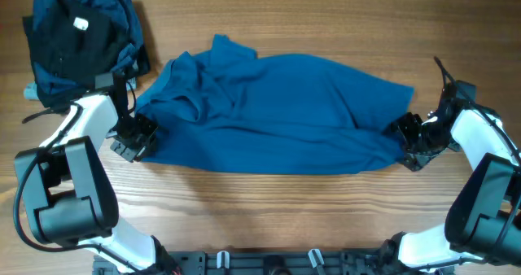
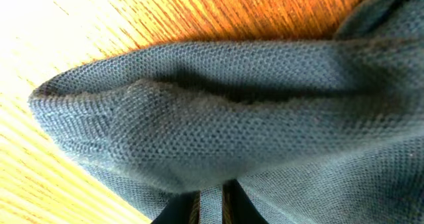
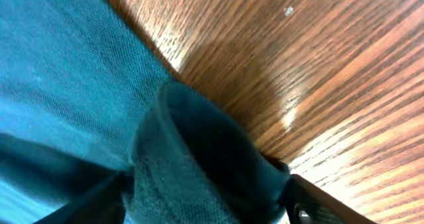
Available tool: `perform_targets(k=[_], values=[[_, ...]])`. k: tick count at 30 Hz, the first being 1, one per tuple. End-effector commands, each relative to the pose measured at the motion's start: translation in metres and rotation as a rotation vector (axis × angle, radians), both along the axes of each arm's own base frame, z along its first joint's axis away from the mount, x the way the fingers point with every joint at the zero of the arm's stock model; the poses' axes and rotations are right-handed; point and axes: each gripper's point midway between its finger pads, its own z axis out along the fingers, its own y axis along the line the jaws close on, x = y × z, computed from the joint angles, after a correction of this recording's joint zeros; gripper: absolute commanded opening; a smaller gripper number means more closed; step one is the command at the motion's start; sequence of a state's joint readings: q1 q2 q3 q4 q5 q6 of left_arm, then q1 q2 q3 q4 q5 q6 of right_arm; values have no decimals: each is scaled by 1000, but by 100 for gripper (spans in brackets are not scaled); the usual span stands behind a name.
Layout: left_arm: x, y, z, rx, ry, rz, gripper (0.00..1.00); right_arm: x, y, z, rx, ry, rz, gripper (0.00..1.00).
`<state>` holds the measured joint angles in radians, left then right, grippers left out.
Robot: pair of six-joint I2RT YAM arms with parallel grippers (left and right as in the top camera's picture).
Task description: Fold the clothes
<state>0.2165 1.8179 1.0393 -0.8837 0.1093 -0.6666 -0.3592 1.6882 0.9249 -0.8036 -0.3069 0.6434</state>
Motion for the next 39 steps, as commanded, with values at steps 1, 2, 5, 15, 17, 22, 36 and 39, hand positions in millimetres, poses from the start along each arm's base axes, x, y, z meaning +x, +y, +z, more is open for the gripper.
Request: perform_targets(k=[1,2,5,15,17,22,36,39], values=[[-5,10,-9,40,30,-4,13,7,-2,12,-5,-43,-24,63],[-5,10,-9,40,30,-4,13,9,-3,16,-9,-55,-24,59],[-4,10,-9,41,29,-4,14,16,-5,31,-23,-93,-24,53],[-5,10,-9,40,30,-4,14,24,-3,49,-14,-152,-20,28],[-5,10,-9,40,30,-4,14,24,-3,49,-14,-153,-21,4],[-4,10,-9,40,29,-3,9,49,-10,55,-51,-258,-12,5],[50,27,9,120,-219,35,7,69,-74,50,-459,-275,28,82],[59,29,59,151,-359,35,9,54,-65,58,-423,-220,74,81]])
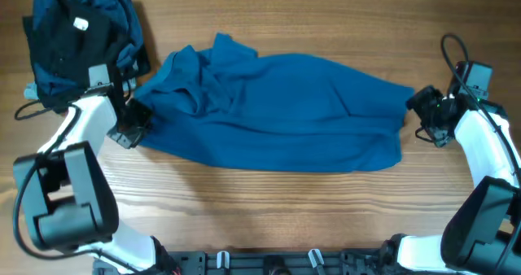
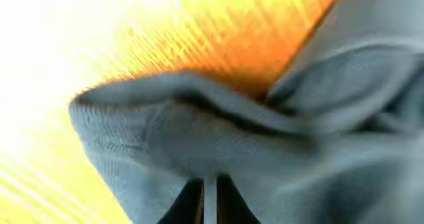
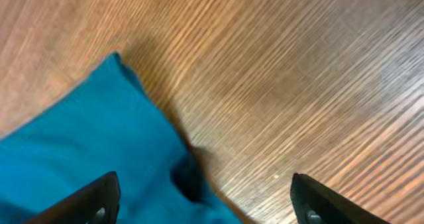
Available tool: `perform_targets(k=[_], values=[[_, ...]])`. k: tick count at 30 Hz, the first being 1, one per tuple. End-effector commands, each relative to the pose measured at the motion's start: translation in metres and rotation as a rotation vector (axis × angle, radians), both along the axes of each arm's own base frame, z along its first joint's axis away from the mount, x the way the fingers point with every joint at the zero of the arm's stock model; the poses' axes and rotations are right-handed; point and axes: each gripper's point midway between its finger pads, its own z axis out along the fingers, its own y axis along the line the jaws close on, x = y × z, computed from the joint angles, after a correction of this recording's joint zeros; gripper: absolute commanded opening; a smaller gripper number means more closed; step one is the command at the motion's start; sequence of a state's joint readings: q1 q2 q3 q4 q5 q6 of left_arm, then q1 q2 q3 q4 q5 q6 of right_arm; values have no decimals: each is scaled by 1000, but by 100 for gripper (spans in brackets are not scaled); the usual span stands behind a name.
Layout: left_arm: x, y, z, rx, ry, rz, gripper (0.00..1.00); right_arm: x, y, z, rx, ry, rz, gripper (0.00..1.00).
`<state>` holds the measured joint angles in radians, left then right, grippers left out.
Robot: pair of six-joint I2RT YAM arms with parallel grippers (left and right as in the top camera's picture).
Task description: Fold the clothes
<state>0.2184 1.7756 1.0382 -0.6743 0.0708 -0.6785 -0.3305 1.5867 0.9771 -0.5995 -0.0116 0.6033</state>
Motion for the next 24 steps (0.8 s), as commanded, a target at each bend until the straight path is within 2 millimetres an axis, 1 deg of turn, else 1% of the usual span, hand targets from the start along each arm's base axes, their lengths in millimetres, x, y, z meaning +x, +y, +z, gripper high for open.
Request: perform_targets(k=[1,2,3,4,5,6,7,8,10,11,12,13,14,16,17,19,21,22,24], values=[[4,10,64,67,-162,21,9,-5,8,20,6,25,102,79],[2,8,80,73,-197,20,9,-6,24,27,62,0,176,71],[-4,0,102,66,-245,4,9,-7,48,39,147,-52,304,50],[-7,-13,117,46,-282,-27,10,-10,67,47,206,-81,392,38],[-11,-34,125,22,-295,-82,10,-20,79,46,244,-47,414,31],[-13,-49,125,-2,-288,-124,10,-23,86,43,254,-27,429,27],[-14,-68,121,-34,-272,-178,11,-26,93,39,263,-11,443,24],[-15,-89,115,-66,-251,-226,10,-28,103,33,272,7,467,22],[-20,-122,101,-102,-191,-279,10,-34,119,26,302,47,444,19],[-22,-131,95,-105,-170,-300,11,-38,125,23,309,60,454,18],[-25,-143,84,-109,-132,-330,11,-42,128,19,305,77,466,18],[-26,-150,72,-109,-96,-348,11,-49,132,11,309,106,475,18],[-27,-153,63,-108,-69,-357,12,-56,135,5,318,129,476,18],[-25,-153,41,-106,-14,-353,12,-67,137,-10,333,166,469,18],[-23,-153,26,-106,17,-350,12,-72,137,-20,346,187,443,18],[-27,-152,11,-104,66,-347,13,-83,136,-38,353,234,391,18],[-31,-151,0,-103,103,-345,13,-95,127,-53,319,305,330,18],[-31,-148,-4,-84,115,-346,15,-98,124,-59,306,334,313,17],[-32,-141,-5,-45,120,-342,17,-99,120,-64,291,351,279,18]])
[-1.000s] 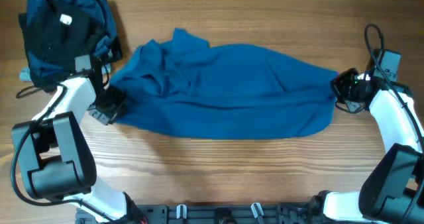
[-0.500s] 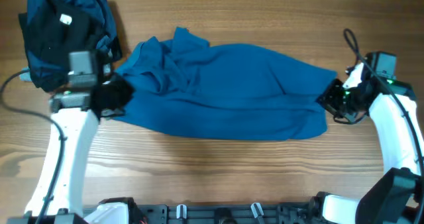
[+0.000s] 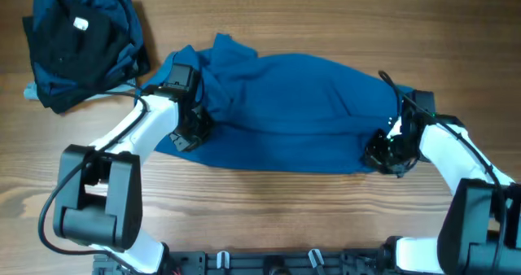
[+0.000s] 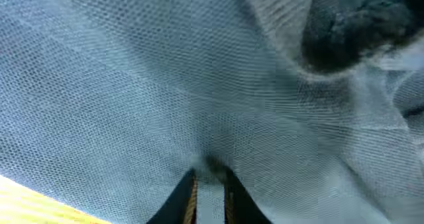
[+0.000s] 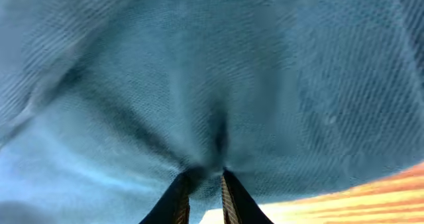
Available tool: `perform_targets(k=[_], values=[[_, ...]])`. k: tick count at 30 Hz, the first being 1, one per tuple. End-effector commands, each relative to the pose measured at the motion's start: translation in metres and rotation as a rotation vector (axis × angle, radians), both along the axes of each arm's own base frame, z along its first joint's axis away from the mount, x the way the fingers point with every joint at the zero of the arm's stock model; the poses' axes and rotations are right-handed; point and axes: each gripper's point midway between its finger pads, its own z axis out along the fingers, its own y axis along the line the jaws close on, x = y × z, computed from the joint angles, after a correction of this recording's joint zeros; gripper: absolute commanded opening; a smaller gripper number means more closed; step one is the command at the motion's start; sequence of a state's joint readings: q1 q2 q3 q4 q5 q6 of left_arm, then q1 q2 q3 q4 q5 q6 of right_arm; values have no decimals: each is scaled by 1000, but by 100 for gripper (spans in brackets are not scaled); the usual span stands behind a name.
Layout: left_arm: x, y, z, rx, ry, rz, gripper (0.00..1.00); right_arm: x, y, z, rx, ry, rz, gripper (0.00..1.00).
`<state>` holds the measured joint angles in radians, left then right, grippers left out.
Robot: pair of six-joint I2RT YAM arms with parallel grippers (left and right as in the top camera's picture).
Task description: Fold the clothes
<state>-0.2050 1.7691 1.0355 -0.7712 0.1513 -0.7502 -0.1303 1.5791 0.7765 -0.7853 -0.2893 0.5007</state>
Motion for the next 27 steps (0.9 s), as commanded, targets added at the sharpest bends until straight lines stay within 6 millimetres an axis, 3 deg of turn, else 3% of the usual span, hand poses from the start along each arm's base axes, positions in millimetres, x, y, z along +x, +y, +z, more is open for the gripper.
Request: perform_targets(k=[1,3,4,6,12,13,14,15,18,19,20,21,22,25,26,27], values=[[-1,12,-6,67,8,17,17,-7,-12,-15,-76,67,-56,18],[1,12,-6,72,2,17,17,-5,-16,-16,-98,67,-71,5],[1,13,-6,76,0,17,17,-3,-20,-15,-118,62,-71,4],[2,17,-6,101,-6,19,17,-4,-31,-13,-158,72,-86,10],[6,21,-6,123,-22,21,18,-5,-63,-9,-133,61,-159,11],[7,21,-6,123,-29,22,18,-4,-63,-6,-101,48,-140,21],[9,20,-6,121,-36,23,18,-2,-63,-3,-83,35,-115,38],[12,20,-6,119,-46,23,18,0,-63,0,-76,26,-94,44],[16,19,-7,116,-60,24,18,6,-65,11,-79,21,-88,49],[15,19,-9,117,-55,24,18,9,-66,18,-81,13,-70,56],[15,19,-10,119,-51,23,18,8,-70,26,-97,22,-70,67],[15,20,-10,123,-50,24,18,4,-76,35,-135,44,-70,88],[15,22,-10,134,-53,25,18,-1,-79,36,-153,66,-77,93],[17,32,-10,141,-53,53,19,-4,-79,35,-150,81,-107,67],[18,39,-10,142,-50,75,19,-3,-79,35,-151,78,-107,56],[20,49,-10,142,-48,106,18,-2,-80,33,-153,69,-107,38]])
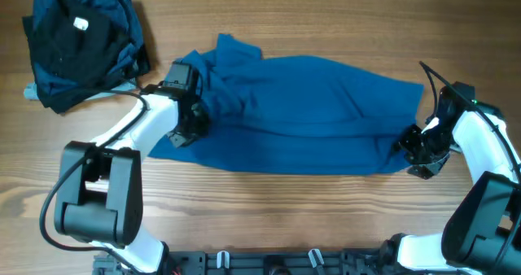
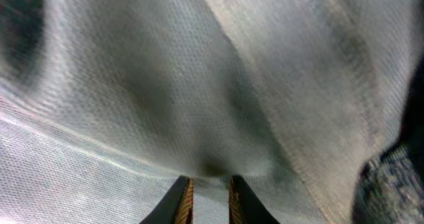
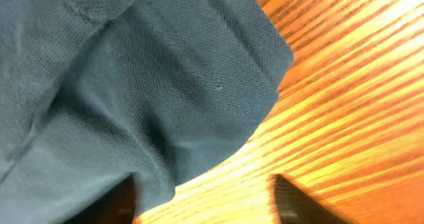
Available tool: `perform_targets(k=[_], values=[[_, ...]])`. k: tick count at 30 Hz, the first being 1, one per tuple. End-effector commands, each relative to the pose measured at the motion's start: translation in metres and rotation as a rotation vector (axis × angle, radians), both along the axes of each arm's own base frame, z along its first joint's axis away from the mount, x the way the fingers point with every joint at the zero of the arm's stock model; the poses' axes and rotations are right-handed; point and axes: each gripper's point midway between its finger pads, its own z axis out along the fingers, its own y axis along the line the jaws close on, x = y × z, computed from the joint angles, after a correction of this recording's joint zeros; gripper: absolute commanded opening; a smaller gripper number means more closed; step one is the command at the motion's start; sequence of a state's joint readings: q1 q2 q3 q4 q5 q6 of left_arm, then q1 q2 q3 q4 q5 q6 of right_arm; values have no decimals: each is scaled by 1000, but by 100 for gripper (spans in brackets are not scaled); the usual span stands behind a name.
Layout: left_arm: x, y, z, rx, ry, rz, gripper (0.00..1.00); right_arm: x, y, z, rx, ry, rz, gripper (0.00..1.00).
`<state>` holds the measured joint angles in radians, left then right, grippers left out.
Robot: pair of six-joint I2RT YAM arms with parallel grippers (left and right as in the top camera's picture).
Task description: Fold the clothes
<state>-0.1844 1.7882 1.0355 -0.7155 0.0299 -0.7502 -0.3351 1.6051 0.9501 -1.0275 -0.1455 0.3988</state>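
A blue shirt lies spread across the middle of the wooden table, bunched and wrinkled at its left end. My left gripper sits on that left part, shut on a fold of the fabric, which fills the left wrist view. My right gripper is at the shirt's lower right corner and stands open. In the right wrist view the shirt corner lies by the left finger, with bare wood between the fingers.
A pile of dark blue and black clothes with a white tag lies at the back left corner. The table's front strip runs bare below the shirt, and the arm bases stand at its front edge.
My right gripper was shut on fabric inside the shirt's lower right; now it is open, further right at the corner, and the shirt's right end reaches further right. The left gripper holds its place.
Both grippers were shut on the shirt's lower left and right ends. Then the right one was open off the upper right corner, the left still holding. Then both were shut on fabric further in. Now the right is open at the stretched lower right corner.
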Motion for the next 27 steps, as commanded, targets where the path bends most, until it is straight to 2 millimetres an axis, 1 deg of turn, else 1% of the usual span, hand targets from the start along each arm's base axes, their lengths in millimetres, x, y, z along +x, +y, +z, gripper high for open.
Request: perform_targets(k=[1,2,3,4,5,6,8,10,11,12,13,15,18,19,20,22,24,26,27], values=[[4,33,-4,28,7,104,18,6,-8,3,-38,-31,-6,26],[5,48,-4,27,8,152,17,6,-7,3,-31,-33,-1,17],[4,60,-4,26,11,189,17,6,-6,3,-27,-35,0,14],[4,66,-4,23,13,207,17,6,-6,2,-28,-35,1,12],[3,72,-4,16,17,229,17,6,-6,0,-28,-37,-1,7],[3,75,-4,3,20,241,17,5,-6,-3,-29,-39,-1,4],[3,76,-4,-12,19,234,16,5,-4,-13,-26,-54,-9,4],[3,76,-4,-13,19,234,16,4,-2,-17,-19,-54,-27,4],[2,75,-4,-16,22,233,13,4,-1,-18,-11,-52,-26,5],[2,72,-4,-32,23,216,8,5,-1,-18,-13,-54,-24,4],[3,64,-1,-74,18,173,5,8,-2,-18,-17,-67,-25,4],[0,60,8,-97,14,167,4,13,-4,-19,-23,-88,-25,5],[-1,59,36,-94,-47,132,4,14,-4,-27,-14,-73,-25,4],[0,55,47,-105,-80,101,5,15,-2,-30,0,-72,-24,4],[0,48,54,-131,-98,65,6,18,2,-32,29,-83,-9,4],[-4,30,56,-181,-84,22,6,20,8,-35,66,-83,-7,4],[-10,8,49,-194,-51,-53,8,17,9,-40,72,-64,-8,4],[-15,-15,37,-221,-10,-114,8,16,9,-41,73,-57,-10,4],[-16,-21,33,-224,2,-130,8,17,9,-41,73,-58,-10,4]])
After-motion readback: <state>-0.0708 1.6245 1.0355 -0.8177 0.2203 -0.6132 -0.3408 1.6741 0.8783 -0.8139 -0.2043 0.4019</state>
